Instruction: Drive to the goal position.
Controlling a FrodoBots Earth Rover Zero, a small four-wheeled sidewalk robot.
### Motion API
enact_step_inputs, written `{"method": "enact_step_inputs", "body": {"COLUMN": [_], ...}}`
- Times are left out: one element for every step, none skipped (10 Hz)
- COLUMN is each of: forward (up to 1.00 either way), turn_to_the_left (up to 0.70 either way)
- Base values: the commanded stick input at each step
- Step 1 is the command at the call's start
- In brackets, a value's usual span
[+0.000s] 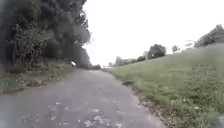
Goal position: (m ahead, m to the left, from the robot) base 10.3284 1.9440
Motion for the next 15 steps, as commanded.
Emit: {"method": "enact_step_inputs", "body": {"forward": [1.0,1.0,1.0,1.0,1.0,1.0,1.0,1.0,1.0,1.0,1.0,1.0,1.0,1.0,1.0], "turn_to_the_left": [0.03,0.03,0.03,0.03,0.03,0.12,0.26,0.4,0.08,0.06,0.27,0.26,0.22,0.13,0.21]}}
